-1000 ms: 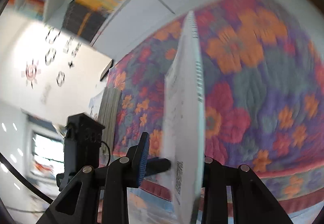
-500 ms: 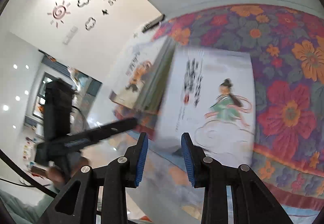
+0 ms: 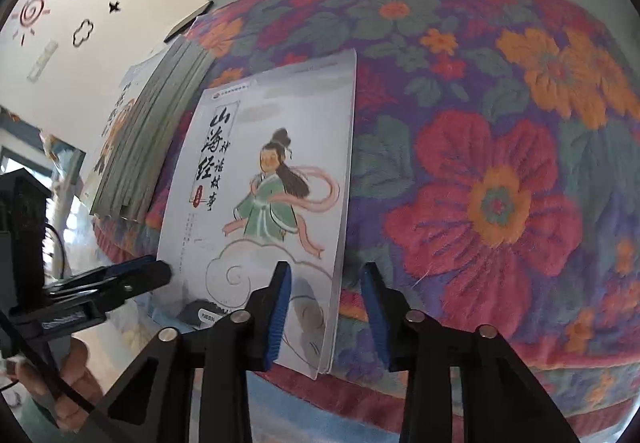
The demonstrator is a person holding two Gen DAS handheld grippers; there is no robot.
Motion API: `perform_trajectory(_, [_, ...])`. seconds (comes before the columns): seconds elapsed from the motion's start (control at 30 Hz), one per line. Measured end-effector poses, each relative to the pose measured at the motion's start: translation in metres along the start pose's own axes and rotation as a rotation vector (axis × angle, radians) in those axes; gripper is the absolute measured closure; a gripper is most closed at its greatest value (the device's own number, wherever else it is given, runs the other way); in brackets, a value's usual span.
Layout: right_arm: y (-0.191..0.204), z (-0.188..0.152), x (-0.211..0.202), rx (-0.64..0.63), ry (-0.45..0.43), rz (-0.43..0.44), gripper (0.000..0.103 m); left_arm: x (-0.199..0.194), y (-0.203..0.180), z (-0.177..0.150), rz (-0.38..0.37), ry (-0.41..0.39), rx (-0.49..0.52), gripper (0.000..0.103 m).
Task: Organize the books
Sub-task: 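Lift the white book with the green-robed figure cover off the quilt, then carry the book over and lay it flat onto the pile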
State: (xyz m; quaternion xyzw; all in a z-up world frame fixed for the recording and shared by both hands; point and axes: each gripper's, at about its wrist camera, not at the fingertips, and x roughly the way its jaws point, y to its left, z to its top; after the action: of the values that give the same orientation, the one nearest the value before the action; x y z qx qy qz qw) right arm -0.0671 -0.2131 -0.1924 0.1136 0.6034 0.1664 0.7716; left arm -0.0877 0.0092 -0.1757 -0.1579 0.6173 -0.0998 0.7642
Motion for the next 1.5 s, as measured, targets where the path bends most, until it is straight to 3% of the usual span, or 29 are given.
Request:
perform_trajectory(0.17, [-0.006, -0.018, -0.011, 0.038, -0.045, 0.046, 0.075, 0.002, 0.011, 0.006, -0.083, 0.011, -0.096, 0.054])
perform_trajectory(0.3, [-0.012, -0.024, -0.015, 0.045, -0.028, 0.097, 0.075, 0.001, 0.01, 0.005, -0.114, 0.034, -0.09, 0.054])
perform_trajectory(0.33, [-0.012, -0.025, -0.015, 0.043, -0.024, 0.107, 0.075, 0.001, 0.011, 0.005, -0.155, 0.052, -0.103, 0.054])
perform_trajectory(0.4, [-0.013, -0.027, -0.015, 0.047, -0.024, 0.113, 0.075, 0.004, 0.016, 0.002, -0.333, 0.104, -0.175, 0.054])
perform_trajectory(0.47, [-0.021, -0.03, -0.018, 0.066, -0.014, 0.153, 0.075, -0.001, 0.01, -0.003, -0.486, 0.107, -0.21, 0.054])
perform_trajectory(0.5, [-0.026, -0.032, -0.019, 0.082, -0.006, 0.187, 0.075, -0.006, 0.0, -0.004, -0.505, 0.094, -0.188, 0.054])
perform_trajectory(0.6, [-0.035, -0.038, -0.022, 0.102, 0.013, 0.26, 0.075, -0.008, -0.03, -0.005, -0.458, 0.073, -0.117, 0.054])
perform_trajectory(0.63, [-0.038, -0.039, -0.022, 0.11, 0.015, 0.271, 0.075, -0.003, -0.035, -0.005, -0.438, 0.075, -0.124, 0.059])
perform_trajectory(0.73, [-0.048, -0.045, -0.019, 0.155, 0.03, 0.29, 0.075, 0.026, -0.039, -0.005, -0.392, 0.113, -0.195, 0.072])
perform_trajectory(0.87, [-0.063, -0.051, -0.018, 0.235, 0.038, 0.349, 0.075, 0.032, -0.026, -0.006, -0.382, 0.097, -0.276, 0.083])
perform_trajectory(1.0, [-0.075, -0.052, -0.016, 0.3, 0.058, 0.413, 0.075, 0.029, -0.02, -0.005, -0.425, 0.102, -0.305, 0.083])
perform_trajectory(1.13, [-0.081, -0.047, -0.011, 0.331, 0.075, 0.47, 0.073, 0.031, -0.017, -0.002, -0.553, 0.146, -0.428, 0.083])
perform_trajectory(1.2, [-0.085, -0.044, -0.009, 0.342, 0.083, 0.508, 0.065, 0.026, -0.016, 0.004, -0.586, 0.14, -0.441, 0.083])
perform_trajectory(1.33, [-0.101, -0.034, 0.001, 0.462, 0.061, 0.677, 0.053, 0.022, -0.016, 0.013, -0.664, 0.16, -0.454, 0.083])
perform_trajectory(1.47, [-0.102, -0.018, 0.013, 0.534, 0.022, 0.728, 0.057, 0.023, -0.02, 0.018, -0.628, 0.177, -0.433, 0.083])
perform_trajectory(1.5, [-0.095, -0.014, 0.011, 0.507, 0.02, 0.712, 0.071, 0.021, -0.02, 0.019, -0.601, 0.176, -0.415, 0.083])
